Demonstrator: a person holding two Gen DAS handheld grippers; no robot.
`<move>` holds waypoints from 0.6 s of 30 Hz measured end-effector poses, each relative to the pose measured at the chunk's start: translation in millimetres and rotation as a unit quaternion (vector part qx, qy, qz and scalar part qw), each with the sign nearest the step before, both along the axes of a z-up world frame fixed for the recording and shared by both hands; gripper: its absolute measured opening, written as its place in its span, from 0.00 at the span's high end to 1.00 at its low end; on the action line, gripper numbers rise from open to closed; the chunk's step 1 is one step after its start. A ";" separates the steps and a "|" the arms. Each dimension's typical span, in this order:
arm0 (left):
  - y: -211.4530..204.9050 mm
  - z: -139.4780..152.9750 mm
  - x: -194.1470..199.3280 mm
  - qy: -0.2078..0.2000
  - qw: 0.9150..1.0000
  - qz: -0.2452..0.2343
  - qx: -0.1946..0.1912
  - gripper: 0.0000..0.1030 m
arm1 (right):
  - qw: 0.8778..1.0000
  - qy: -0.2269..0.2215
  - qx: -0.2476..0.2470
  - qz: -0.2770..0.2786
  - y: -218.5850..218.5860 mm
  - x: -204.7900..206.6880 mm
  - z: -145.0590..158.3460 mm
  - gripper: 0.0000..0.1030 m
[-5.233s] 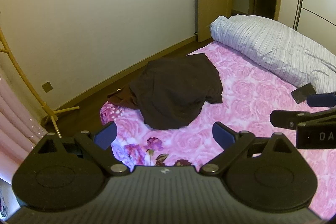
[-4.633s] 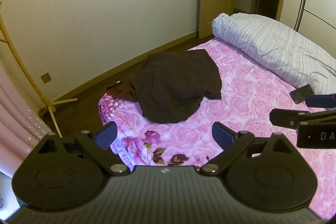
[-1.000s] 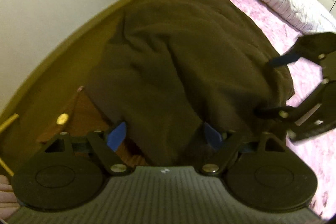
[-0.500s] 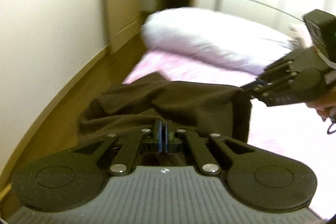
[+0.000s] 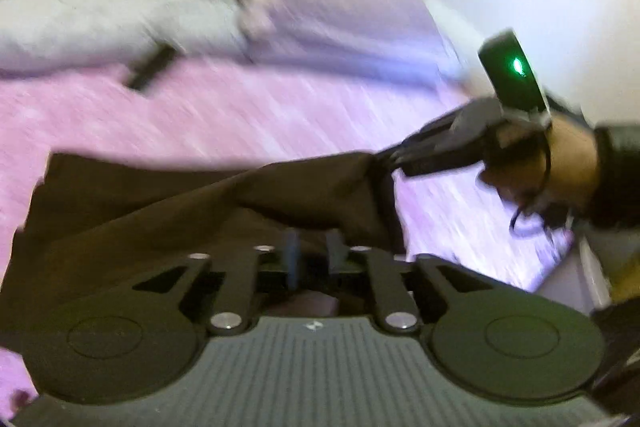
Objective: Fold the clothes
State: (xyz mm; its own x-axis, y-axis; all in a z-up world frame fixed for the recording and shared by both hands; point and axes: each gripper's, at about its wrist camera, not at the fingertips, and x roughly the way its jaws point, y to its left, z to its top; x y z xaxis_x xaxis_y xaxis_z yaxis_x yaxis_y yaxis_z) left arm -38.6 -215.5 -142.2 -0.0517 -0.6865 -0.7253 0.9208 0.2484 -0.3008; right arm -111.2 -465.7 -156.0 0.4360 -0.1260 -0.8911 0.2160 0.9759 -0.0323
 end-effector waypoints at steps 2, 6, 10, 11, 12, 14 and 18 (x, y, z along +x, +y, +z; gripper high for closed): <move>-7.3 -14.8 -16.7 -0.018 0.999 -0.025 0.029 0.66 | 0.999 0.033 -0.013 -0.037 -28.6 -37.8 -13.6 0.78; 6.4 -48.9 -1.5 -0.056 0.993 -0.018 0.102 0.56 | 0.999 0.025 -0.004 -0.033 -25.0 -61.2 -17.5 0.18; 30.3 -68.2 14.6 -0.136 0.977 -0.059 0.155 0.53 | 0.999 0.040 0.023 -0.013 13.6 -63.9 -34.3 0.18; 30.2 -73.2 14.6 -0.155 0.972 -0.086 0.156 0.51 | 0.998 0.047 0.032 -0.027 19.7 -71.1 -40.9 0.18; 27.3 -78.5 11.4 -0.169 0.967 -0.117 0.150 0.48 | 0.997 0.054 0.042 -0.042 25.6 -78.8 -47.8 0.18; 16.8 -91.8 -2.6 -0.189 0.955 -0.192 0.125 0.41 | 0.992 0.069 0.057 -0.087 31.4 -96.4 -62.2 0.18; -9.9 -112.2 -57.0 -0.215 0.915 -0.336 0.056 0.38 | 0.973 0.081 0.071 -0.206 15.4 -148.3 -75.2 0.18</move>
